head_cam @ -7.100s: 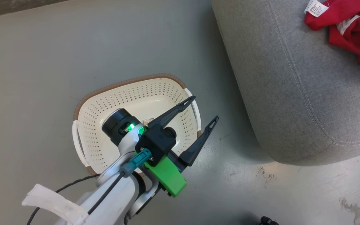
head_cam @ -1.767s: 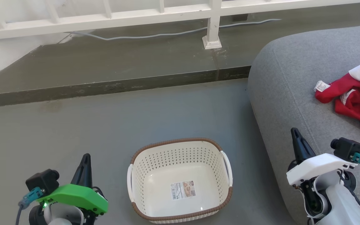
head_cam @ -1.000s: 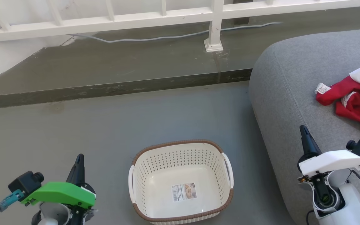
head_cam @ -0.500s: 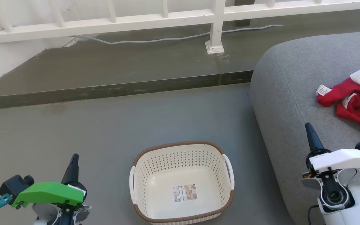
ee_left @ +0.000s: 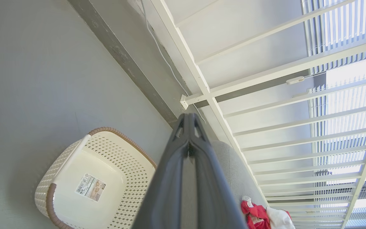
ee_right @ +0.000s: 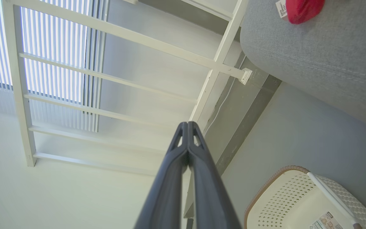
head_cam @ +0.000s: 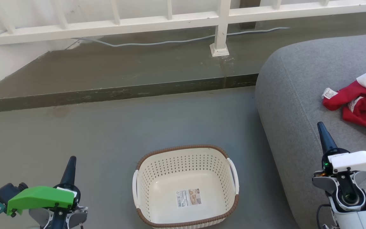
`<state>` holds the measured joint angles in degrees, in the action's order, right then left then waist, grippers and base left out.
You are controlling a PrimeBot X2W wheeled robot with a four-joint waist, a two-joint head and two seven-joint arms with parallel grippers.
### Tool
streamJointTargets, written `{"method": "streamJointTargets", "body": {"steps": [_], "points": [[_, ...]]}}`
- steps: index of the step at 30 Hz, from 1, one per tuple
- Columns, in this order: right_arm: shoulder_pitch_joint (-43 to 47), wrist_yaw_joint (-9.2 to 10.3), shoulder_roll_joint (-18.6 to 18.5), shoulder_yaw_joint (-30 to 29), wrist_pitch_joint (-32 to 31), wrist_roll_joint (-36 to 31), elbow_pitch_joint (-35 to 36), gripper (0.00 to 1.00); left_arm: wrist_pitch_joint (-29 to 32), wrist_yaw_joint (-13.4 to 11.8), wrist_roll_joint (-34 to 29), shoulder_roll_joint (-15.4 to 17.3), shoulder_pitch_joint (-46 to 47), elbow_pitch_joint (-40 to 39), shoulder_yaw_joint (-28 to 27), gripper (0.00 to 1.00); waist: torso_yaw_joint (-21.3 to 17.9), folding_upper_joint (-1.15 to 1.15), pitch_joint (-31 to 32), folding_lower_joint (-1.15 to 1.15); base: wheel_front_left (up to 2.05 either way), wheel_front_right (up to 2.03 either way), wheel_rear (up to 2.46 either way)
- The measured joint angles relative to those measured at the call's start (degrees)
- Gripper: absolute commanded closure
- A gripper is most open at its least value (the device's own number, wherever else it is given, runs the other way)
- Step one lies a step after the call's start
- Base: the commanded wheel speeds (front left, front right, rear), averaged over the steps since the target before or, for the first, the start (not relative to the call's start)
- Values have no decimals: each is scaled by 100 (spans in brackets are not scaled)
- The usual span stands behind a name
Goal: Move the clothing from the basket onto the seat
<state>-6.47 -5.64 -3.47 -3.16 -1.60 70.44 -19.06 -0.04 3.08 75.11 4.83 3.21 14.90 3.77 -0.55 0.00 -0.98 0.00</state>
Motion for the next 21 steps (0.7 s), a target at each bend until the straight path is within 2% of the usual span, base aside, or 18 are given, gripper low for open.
{"method": "streamJointTargets", "body": {"steps": [21], "points": [[32,-89,99,-385,-382,1561,181,100,356,280,1368,-93,6,92,-460,100,42,0,64,0,0,0,0]]}}
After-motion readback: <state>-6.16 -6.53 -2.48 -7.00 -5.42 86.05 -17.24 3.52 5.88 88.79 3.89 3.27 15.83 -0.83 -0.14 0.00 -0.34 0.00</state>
